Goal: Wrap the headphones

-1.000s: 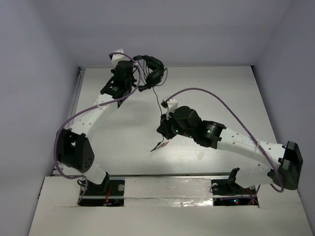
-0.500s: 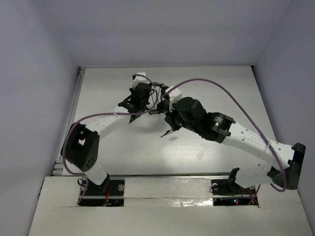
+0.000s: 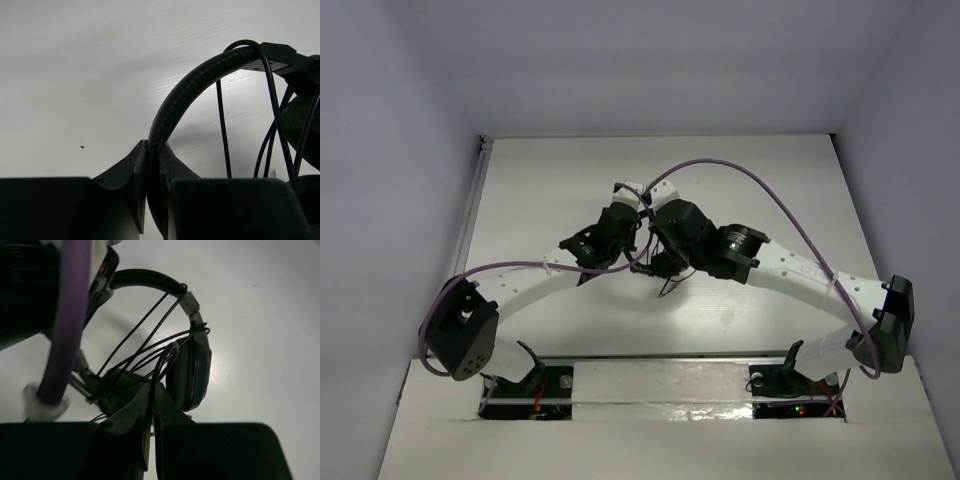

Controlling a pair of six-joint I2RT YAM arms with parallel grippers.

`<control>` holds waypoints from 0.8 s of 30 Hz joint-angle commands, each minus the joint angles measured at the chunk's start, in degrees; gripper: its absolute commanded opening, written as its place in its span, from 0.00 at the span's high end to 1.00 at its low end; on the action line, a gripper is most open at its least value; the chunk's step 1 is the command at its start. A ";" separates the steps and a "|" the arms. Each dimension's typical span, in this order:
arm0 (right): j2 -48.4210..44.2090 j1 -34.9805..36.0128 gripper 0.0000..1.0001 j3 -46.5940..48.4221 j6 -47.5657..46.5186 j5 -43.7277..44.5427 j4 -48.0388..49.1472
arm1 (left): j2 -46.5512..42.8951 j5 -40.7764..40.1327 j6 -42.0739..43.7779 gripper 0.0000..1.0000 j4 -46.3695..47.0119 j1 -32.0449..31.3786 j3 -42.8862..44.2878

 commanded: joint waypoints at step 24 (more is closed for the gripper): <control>-11.19 4.71 1.00 -1.48 7.71 -34.02 1.55 | 10.62 17.99 -18.95 1.00 8.49 11.34 13.06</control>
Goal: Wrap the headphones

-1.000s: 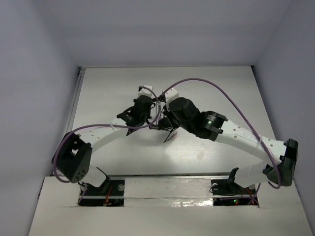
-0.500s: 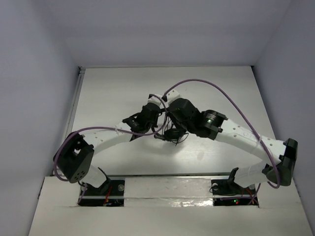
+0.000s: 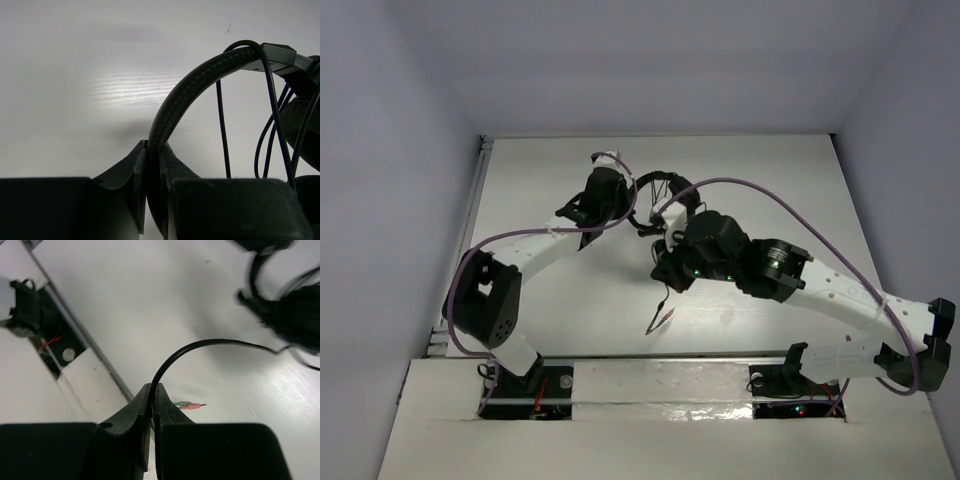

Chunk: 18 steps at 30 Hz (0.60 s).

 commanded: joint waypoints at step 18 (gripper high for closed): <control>4.75 6.27 1.00 12.02 -2.97 -0.33 1.04 | 6.08 0.93 -2.61 1.00 7.31 -0.98 6.84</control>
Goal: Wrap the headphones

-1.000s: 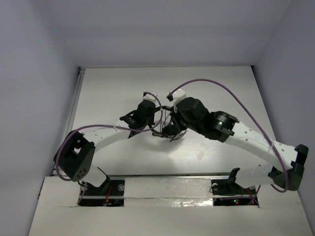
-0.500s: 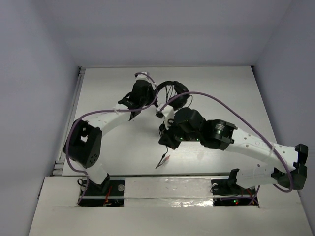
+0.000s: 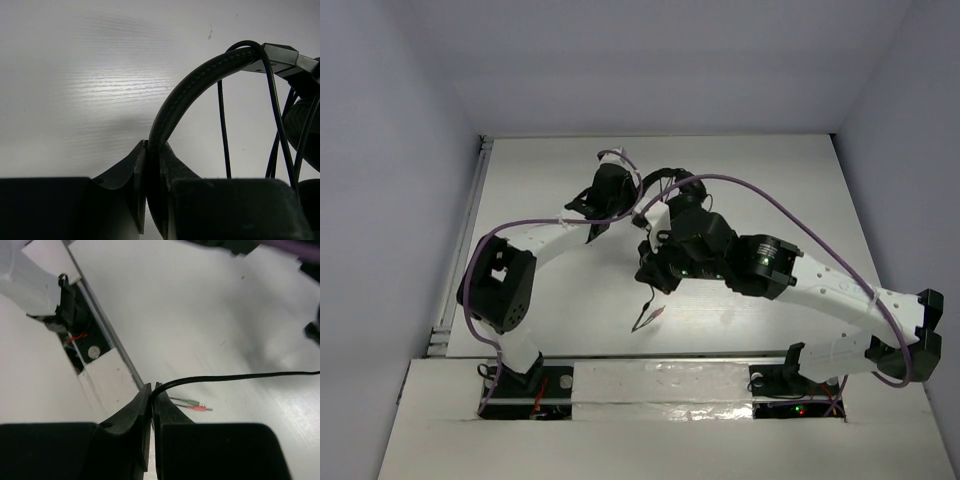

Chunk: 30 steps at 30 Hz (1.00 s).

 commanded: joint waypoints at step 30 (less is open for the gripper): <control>0.47 0.34 1.00 6.48 -3.95 35.29 -25.69 | -20.78 -7.99 18.76 1.00 -2.60 -13.69 -22.49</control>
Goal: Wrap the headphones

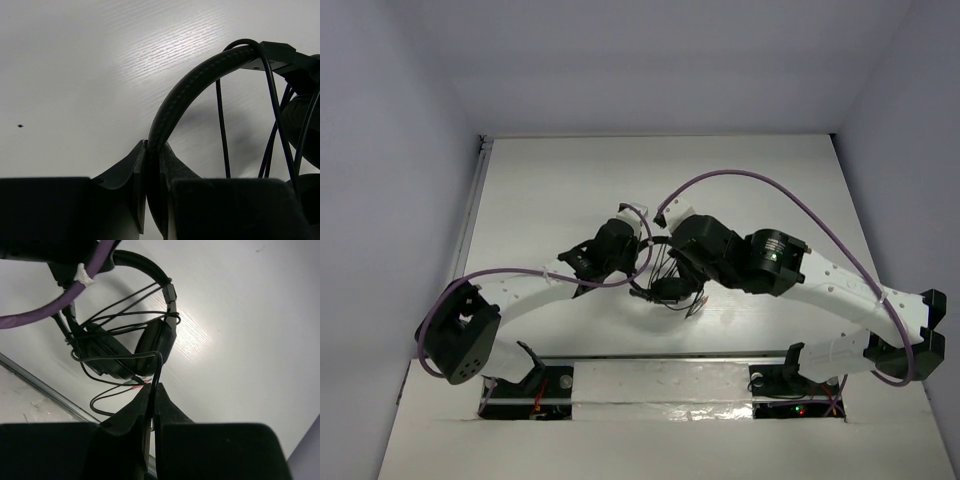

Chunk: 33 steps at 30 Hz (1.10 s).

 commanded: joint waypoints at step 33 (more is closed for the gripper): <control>-8.27 -22.41 1.00 -21.30 1.71 -9.00 50.38 | -21.96 24.93 -5.77 1.00 15.29 6.89 -0.12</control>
